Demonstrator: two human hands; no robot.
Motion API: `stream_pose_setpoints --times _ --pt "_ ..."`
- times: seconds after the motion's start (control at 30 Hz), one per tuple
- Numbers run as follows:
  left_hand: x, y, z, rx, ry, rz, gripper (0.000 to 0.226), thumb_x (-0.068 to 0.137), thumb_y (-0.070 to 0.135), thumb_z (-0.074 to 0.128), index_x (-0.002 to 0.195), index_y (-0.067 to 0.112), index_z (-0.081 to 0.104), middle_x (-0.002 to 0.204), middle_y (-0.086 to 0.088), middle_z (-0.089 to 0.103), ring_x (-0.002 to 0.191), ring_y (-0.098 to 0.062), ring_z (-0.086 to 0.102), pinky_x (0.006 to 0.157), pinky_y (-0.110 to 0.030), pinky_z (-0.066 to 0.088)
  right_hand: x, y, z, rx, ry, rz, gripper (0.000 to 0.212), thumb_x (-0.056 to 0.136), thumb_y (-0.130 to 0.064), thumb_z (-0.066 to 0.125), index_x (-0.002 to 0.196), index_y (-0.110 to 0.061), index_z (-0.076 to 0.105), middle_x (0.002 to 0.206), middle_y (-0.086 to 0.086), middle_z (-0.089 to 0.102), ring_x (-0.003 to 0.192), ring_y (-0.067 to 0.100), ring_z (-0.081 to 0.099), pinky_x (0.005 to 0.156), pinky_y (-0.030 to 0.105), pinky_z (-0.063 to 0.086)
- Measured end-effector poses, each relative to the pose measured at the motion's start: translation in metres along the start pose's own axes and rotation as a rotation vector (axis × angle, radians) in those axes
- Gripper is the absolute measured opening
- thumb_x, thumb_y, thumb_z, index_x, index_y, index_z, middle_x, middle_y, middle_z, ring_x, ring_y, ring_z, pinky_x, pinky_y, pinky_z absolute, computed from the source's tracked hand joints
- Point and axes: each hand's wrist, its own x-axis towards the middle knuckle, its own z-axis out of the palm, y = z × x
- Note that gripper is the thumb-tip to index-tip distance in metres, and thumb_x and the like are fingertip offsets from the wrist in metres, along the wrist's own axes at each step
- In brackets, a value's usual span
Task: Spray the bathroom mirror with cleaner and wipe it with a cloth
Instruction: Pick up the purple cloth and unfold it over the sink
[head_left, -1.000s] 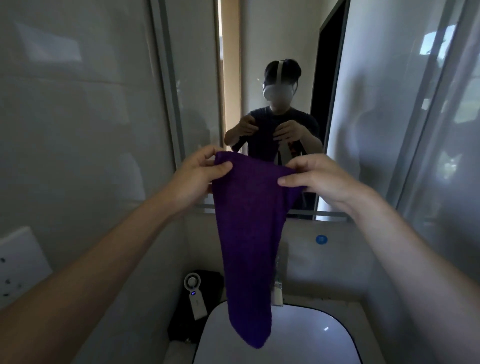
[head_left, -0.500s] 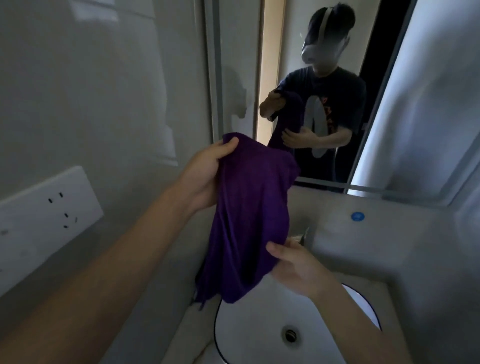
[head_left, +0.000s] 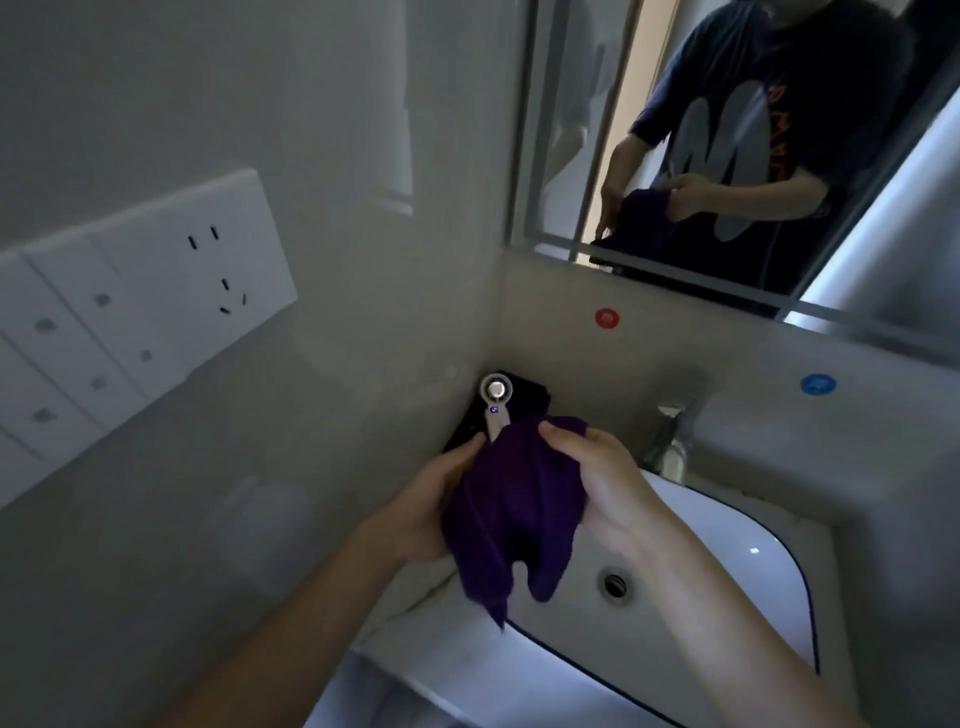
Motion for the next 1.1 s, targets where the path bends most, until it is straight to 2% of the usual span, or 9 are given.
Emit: stream_pose_setpoints --times 0.1,0.27,0.37,0.47,0.6,0.73,0.9,1.03,1.1 --pt "0.005 -0.013 -0.024 -0.098 0.060 0.031 0.030 0.084 0.016 0.067 0.111 0.009 0.079 0.115 -0.015 0.074 0.097 -0.024 0.074 0.096 -0.039 0.053 0.005 0.021 0.001 -0.041 0.010 0.069 0.025 0.099 -0.021 0.058 0.106 -0.002 0.072 0.101 0.018 0.076 0.087 0.026 0.074 0.074 0.035 0.057" --pt "0.014 -0.030 -0.064 -0.034 0.278 0.121 0.090 0.072 -0.027 0.059 0.146 0.022 0.042 0.115 -0.020 0.071 0.099 -0.030 0.068 0.073 -0.038 0.061 0.003 0.060 -0.015 -0.210 0.088 0.133 0.021 0.100 -0.012 0.054 0.107 -0.002 0.072 0.098 0.018 0.077 0.089 0.030 0.074 0.076 0.038 0.056" --pt "0.006 -0.040 -0.088 0.326 0.401 0.100 0.091 0.078 -0.028 0.059 0.152 0.019 0.035 0.100 -0.019 0.065 0.084 -0.026 0.063 0.068 -0.032 0.058 -0.004 0.084 -0.026 -0.519 0.121 0.069 0.018 0.092 -0.004 0.059 0.094 -0.009 0.076 0.087 0.011 0.078 0.088 0.031 0.074 0.074 0.038 0.055" --pt "-0.010 -0.044 -0.096 0.655 0.487 0.111 0.077 0.084 -0.029 0.053 0.147 0.015 0.045 0.125 -0.018 0.054 0.091 -0.020 0.058 0.063 -0.020 0.054 -0.014 0.105 -0.031 -0.752 0.135 0.016 0.008 0.085 -0.013 0.067 0.078 -0.011 0.071 0.071 0.001 0.072 0.072 0.022 0.068 0.064 0.027 0.048" --pt "-0.033 -0.043 -0.097 0.805 0.276 0.137 0.077 0.081 -0.024 0.059 0.138 0.028 0.054 0.133 -0.004 0.051 0.082 -0.008 0.062 0.063 -0.018 0.053 -0.023 0.120 -0.035 -1.061 0.167 -0.144 0.033 0.087 -0.021 0.074 0.067 -0.010 0.050 0.072 0.001 0.053 0.066 0.018 0.053 0.060 0.018 0.039" --pt "-0.037 -0.055 -0.095 1.027 0.138 0.095 0.070 0.081 -0.012 0.075 0.138 0.024 0.058 0.123 0.008 0.058 0.095 -0.009 0.065 0.083 -0.024 0.058 -0.016 0.120 -0.032 -1.074 0.083 -0.123 0.019 0.087 -0.020 0.073 0.080 -0.008 0.061 0.077 0.004 0.064 0.073 0.023 0.063 0.070 0.042 0.054" --pt "-0.027 -0.049 -0.096 1.371 0.340 0.144 0.018 0.090 0.010 0.074 0.102 0.022 0.070 0.098 0.010 0.057 0.095 -0.015 0.062 0.085 -0.034 0.052 0.001 0.103 -0.020 -1.057 0.103 -0.116 0.010 0.084 -0.019 0.076 0.086 -0.020 0.066 0.075 -0.007 0.069 0.072 0.009 0.065 0.068 0.029 0.055" --pt "-0.014 -0.019 -0.083 1.543 0.602 0.354 0.014 0.091 0.015 0.073 0.106 0.014 0.072 0.114 0.002 0.044 0.099 -0.018 0.054 0.084 -0.035 0.049 0.032 0.081 -0.009 -1.121 0.173 -0.315 0.011 0.083 -0.024 0.074 0.085 -0.020 0.064 0.084 -0.005 0.062 0.077 0.015 0.060 0.073 0.034 0.050" --pt "-0.007 -0.005 -0.074 1.638 0.706 0.495 0.010 0.088 0.013 0.073 0.097 0.009 0.073 0.102 -0.003 0.048 0.097 -0.021 0.051 0.071 -0.036 0.045 0.046 0.068 -0.003 -1.137 0.242 -0.397 0.013 0.082 -0.026 0.077 0.088 -0.019 0.067 0.082 -0.004 0.053 0.077 0.017 0.055 0.069 0.030 0.041"
